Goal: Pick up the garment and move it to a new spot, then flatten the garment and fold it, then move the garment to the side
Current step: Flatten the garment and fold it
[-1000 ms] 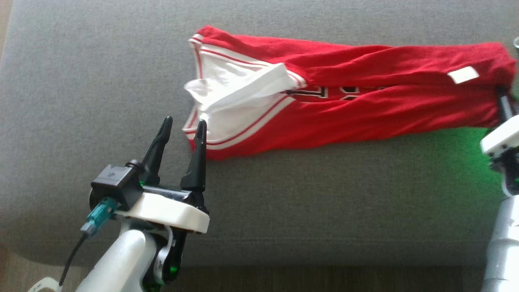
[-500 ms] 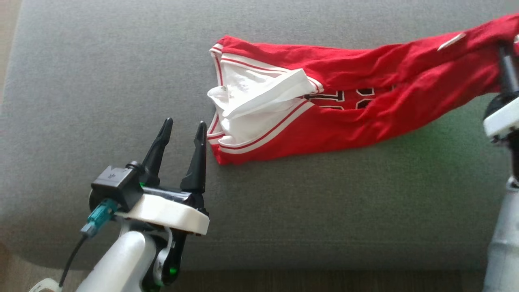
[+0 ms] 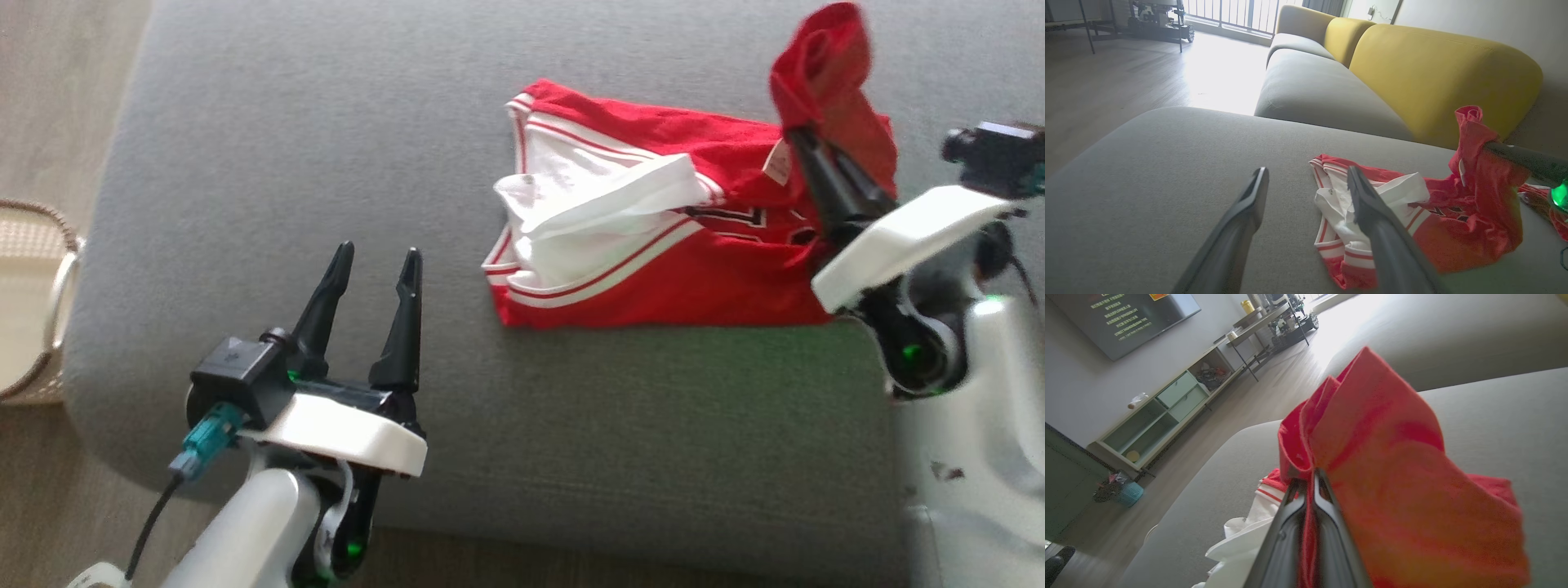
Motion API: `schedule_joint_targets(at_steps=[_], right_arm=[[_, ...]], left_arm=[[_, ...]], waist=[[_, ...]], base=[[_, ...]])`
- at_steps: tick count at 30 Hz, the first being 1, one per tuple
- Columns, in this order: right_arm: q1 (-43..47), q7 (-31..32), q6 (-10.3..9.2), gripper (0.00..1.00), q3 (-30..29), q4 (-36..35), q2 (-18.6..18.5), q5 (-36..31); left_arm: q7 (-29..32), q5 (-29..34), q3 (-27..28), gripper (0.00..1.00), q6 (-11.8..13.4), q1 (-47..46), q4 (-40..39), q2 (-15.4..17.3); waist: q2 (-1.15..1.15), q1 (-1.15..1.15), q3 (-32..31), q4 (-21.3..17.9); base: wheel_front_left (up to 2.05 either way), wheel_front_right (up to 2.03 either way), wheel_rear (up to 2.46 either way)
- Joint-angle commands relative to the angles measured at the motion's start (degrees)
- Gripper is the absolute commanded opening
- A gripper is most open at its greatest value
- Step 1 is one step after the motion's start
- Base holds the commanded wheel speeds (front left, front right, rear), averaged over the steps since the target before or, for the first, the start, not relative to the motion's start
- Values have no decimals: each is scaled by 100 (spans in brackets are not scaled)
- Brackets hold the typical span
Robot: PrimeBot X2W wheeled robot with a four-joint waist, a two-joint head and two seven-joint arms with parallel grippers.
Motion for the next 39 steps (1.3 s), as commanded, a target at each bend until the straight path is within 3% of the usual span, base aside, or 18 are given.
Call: schedule_joint_targets(at_steps=[1, 16, 24, 25, 26, 27, 34, 39], right_arm=[[-333, -110, -1, 0, 263, -72, -19, 86], [-1130, -1231, -1, 0, 1860, 1973, -19, 1104], [-1389, -1574, -1, 0, 2456, 2962, -19, 1505], [-1416, -1619, -1, 31, 2518, 3057, -19, 1559], [-1442, -1673, -1, 88, 2587, 3134, -19, 1611], [-1468, -1724, -1, 100, 2655, 3196, -19, 1692], [-1726, -2240, -1, 100, 2878, 3226, -19, 1906], [-1818, -2615, -1, 100, 2489, 3122, -19, 1280]], left_arm=[[-31, -12, 194, 100, 30, -14, -169, 57], [-57, -67, 101, 100, -69, 103, 17, -131], [-64, -76, 102, 100, -68, 185, 38, -153], [-64, -77, 108, 100, -65, 197, 36, -151], [-65, -76, 114, 100, -59, 212, 33, -150], [-66, -79, 121, 100, -50, 230, 30, -151], [-69, -77, 248, 100, 10, 269, -36, -96], [-71, -33, 323, 100, 58, 240, -122, -64]], waist=[[0, 0, -11, 165], [0, 0, -114, 1068], [0, 0, -164, 1304], [0, 0, -165, 1305], [0, 0, -165, 1296], [0, 0, -166, 1273], [0, 0, -158, 727], [0, 0, -141, 223]], base=[[0, 0, 0], [0, 0, 0], [0, 0, 0], [0, 0, 0], [0, 0, 0], [0, 0, 0], [0, 0, 0], [0, 0, 0]])
